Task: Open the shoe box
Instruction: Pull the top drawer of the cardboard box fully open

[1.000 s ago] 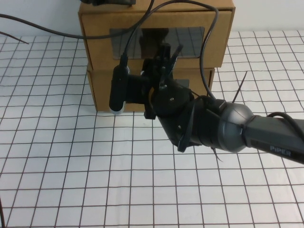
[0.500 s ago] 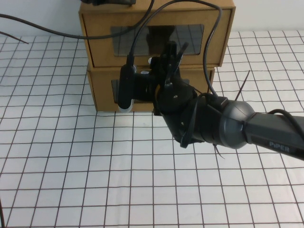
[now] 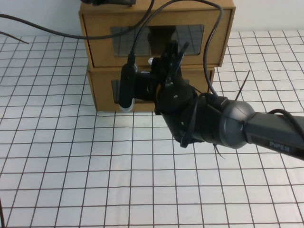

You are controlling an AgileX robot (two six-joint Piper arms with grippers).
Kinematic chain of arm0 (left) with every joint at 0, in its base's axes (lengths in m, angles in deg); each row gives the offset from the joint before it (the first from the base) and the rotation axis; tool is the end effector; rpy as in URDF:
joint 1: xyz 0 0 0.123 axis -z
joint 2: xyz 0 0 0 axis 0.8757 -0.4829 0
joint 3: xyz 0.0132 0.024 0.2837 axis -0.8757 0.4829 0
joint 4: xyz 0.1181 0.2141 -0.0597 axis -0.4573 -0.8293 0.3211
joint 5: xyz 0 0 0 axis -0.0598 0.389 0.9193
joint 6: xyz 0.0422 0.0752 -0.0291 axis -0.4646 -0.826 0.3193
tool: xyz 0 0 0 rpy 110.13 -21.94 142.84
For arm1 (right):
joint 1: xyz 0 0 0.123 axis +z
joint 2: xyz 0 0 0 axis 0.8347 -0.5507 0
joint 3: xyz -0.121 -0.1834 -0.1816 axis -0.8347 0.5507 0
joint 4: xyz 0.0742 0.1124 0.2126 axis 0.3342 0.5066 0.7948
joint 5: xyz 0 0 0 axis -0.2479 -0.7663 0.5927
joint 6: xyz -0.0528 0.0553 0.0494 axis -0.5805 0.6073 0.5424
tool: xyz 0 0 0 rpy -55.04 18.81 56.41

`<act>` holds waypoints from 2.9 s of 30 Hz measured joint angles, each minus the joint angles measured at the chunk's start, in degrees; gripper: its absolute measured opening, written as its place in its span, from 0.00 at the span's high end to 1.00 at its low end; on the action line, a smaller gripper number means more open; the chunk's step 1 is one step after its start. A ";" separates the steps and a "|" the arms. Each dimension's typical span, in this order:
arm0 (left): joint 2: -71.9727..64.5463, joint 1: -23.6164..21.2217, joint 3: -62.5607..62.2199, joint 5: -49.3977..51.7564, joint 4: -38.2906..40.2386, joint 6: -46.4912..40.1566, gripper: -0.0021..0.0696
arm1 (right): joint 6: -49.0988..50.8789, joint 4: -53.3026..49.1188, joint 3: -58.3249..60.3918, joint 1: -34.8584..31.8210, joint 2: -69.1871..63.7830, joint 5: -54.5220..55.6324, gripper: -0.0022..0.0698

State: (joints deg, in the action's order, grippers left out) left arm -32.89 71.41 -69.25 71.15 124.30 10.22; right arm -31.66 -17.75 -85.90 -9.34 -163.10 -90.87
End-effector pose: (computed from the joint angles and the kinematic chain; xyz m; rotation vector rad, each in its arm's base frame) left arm 0.4366 -0.1443 0.3978 0.7045 2.1340 -0.9388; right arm 0.3530 0.3073 0.2493 -1.2985 1.4398 -0.7205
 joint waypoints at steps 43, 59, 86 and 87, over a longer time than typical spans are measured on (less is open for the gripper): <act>0.00 0.00 0.00 0.14 0.01 1.97 0.98 | -1.62 2.86 9.07 1.84 8.74 1.19 0.96; 0.00 0.00 0.00 0.17 0.27 3.54 0.98 | -0.25 5.02 27.12 10.66 24.58 -0.21 0.96; 0.00 0.00 0.00 0.39 -0.03 7.36 0.98 | -7.46 29.39 27.36 24.82 27.62 -14.32 0.96; 0.00 0.00 0.00 0.39 -0.03 7.36 0.98 | -7.46 29.60 27.36 24.82 27.62 -14.43 0.95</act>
State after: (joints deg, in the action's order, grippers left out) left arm -32.89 71.41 -69.25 71.55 124.27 17.58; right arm -39.11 11.85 -58.55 15.48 -135.48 -105.31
